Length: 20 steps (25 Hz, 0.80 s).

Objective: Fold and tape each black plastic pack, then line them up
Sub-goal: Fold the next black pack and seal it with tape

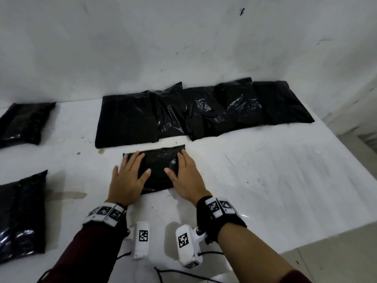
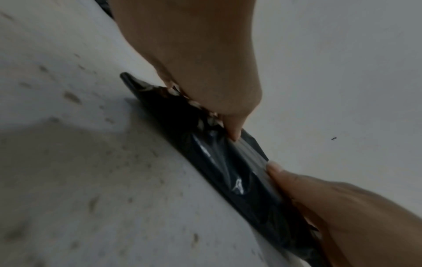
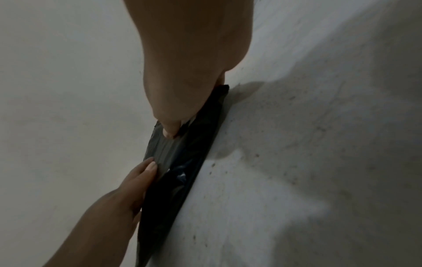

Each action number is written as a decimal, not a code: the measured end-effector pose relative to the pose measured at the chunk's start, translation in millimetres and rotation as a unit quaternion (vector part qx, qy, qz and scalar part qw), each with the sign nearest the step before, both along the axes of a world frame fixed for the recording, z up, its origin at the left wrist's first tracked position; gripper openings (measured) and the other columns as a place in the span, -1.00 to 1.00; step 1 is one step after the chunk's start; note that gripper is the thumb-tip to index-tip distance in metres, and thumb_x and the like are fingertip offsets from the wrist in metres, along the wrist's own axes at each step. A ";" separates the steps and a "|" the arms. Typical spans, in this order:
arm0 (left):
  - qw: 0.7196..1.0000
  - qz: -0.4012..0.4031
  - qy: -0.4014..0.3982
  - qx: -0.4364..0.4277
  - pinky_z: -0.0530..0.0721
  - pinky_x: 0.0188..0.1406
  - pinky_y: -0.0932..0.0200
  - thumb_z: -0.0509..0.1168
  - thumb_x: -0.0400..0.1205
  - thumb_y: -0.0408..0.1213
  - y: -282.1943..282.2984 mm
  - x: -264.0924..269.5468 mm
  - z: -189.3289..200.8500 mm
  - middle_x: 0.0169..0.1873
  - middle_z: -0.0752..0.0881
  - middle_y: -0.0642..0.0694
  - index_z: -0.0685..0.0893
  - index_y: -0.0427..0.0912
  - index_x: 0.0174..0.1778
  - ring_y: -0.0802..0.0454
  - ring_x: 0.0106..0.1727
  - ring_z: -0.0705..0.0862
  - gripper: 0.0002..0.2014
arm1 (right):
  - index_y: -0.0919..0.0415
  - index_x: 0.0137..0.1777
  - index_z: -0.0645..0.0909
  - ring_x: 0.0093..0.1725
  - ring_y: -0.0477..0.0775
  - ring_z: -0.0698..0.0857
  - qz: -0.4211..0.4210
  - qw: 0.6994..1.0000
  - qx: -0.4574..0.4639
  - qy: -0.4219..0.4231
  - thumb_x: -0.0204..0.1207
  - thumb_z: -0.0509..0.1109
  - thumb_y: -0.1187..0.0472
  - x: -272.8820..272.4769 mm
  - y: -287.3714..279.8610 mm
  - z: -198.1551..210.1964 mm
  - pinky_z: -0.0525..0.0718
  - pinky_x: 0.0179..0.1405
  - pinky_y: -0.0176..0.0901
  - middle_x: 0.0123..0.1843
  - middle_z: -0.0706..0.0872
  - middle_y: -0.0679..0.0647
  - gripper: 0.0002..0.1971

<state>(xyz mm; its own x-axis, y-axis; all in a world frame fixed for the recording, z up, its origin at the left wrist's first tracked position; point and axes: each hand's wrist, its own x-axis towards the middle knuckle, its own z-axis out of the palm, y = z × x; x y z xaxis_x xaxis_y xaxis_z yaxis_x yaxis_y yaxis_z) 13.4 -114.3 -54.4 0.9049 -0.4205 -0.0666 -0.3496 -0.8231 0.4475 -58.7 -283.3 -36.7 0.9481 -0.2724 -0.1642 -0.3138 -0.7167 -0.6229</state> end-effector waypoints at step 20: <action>0.975 -0.180 -0.115 0.064 0.05 0.53 -0.21 -0.03 0.60 0.00 -104.7 -56.1 12.4 0.46 0.48 -0.24 0.51 -0.33 0.40 -0.21 0.55 0.29 -0.41 | 0.01 0.67 -0.03 0.68 0.07 -0.17 0.076 0.969 -0.219 0.086 0.74 -0.17 -0.01 -28.8 -113.8 -16.6 -0.32 0.48 0.48 0.71 -0.11 -0.04 -0.50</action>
